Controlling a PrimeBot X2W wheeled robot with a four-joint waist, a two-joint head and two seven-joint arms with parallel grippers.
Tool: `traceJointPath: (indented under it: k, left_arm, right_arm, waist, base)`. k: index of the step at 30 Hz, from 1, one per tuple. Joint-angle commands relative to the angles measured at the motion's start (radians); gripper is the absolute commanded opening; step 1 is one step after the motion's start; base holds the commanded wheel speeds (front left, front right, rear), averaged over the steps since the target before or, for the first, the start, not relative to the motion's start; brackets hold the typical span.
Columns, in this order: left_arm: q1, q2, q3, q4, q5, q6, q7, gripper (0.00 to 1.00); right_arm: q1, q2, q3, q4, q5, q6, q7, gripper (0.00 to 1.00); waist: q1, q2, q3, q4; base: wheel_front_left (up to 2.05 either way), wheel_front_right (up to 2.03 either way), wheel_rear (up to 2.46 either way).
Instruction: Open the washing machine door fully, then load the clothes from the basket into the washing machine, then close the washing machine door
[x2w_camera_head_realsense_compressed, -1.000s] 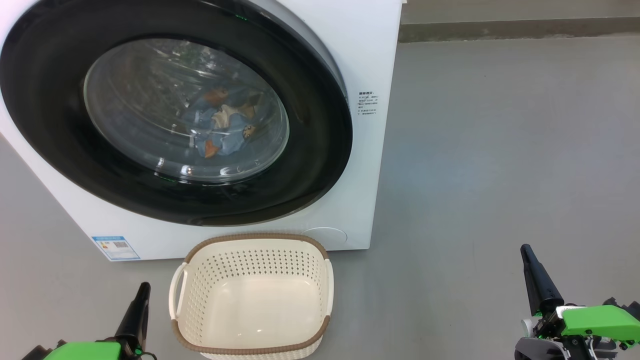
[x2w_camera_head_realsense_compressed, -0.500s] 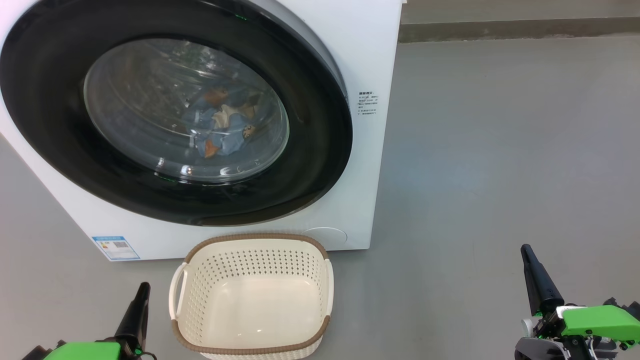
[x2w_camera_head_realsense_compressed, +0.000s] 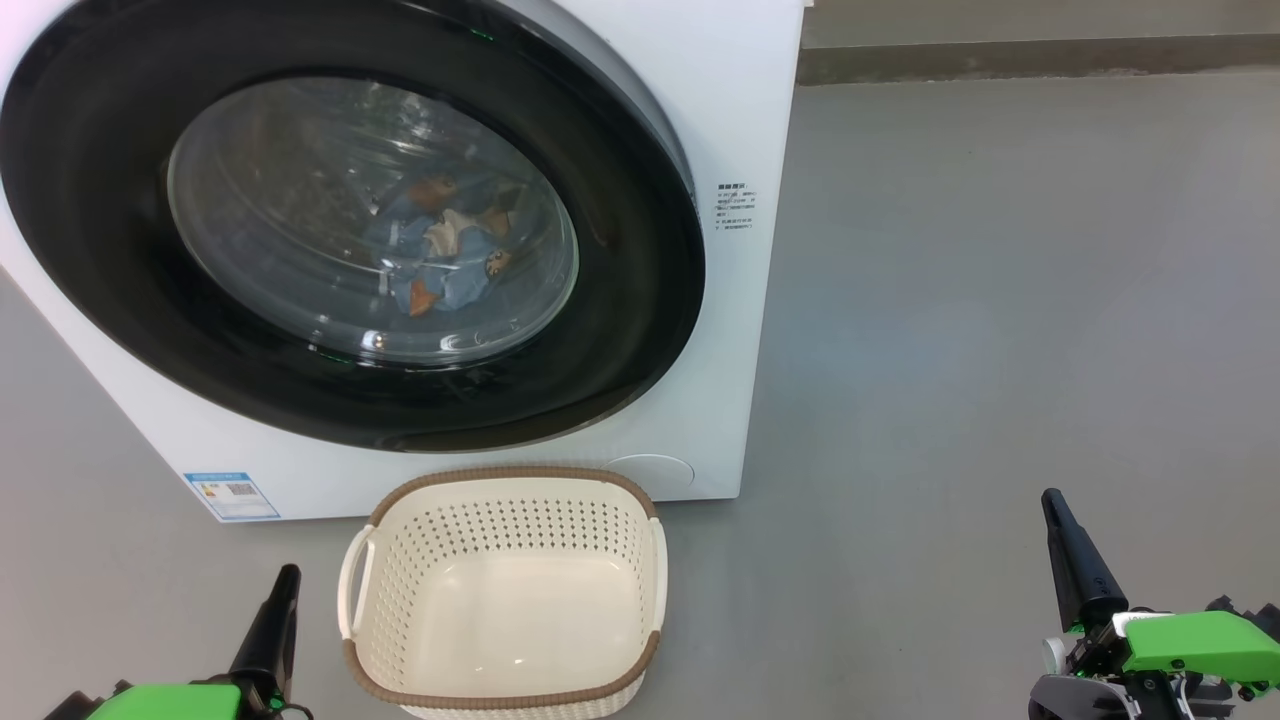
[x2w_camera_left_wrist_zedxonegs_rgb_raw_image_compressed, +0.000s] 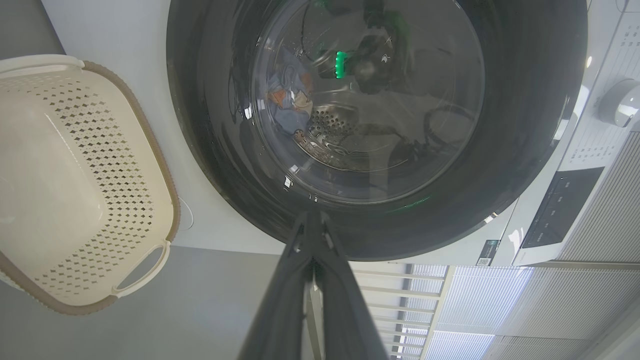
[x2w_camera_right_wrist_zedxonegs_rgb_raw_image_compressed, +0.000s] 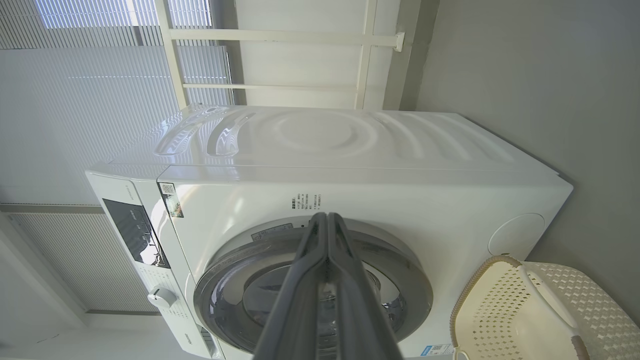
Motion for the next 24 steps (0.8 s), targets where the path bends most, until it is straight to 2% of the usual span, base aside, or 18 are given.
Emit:
traceJointPath:
  k: [1,24]
  left_arm:
    - [-0.045,0.014,0.035,-0.025,0.002,-0.003,0.005,0.0]
    - [-0.045,0.012,0.038,-0.025,0.004,-0.003,0.007,0.0]
  right_arm:
    - [-0.013,-0.002,0.018,-0.029,0.005,0.002,0.007,0.0]
    - [-0.014,0.0,0.015,-0.029,0.003,0.002,0.009,0.0]
  waist:
    - [0.0,0.0,0.0,0.0]
    - [0.0,0.0,0.0,0.0]
  base:
    - [0.0,0.0,0.0]
    - [0.0,0.0,0.0]
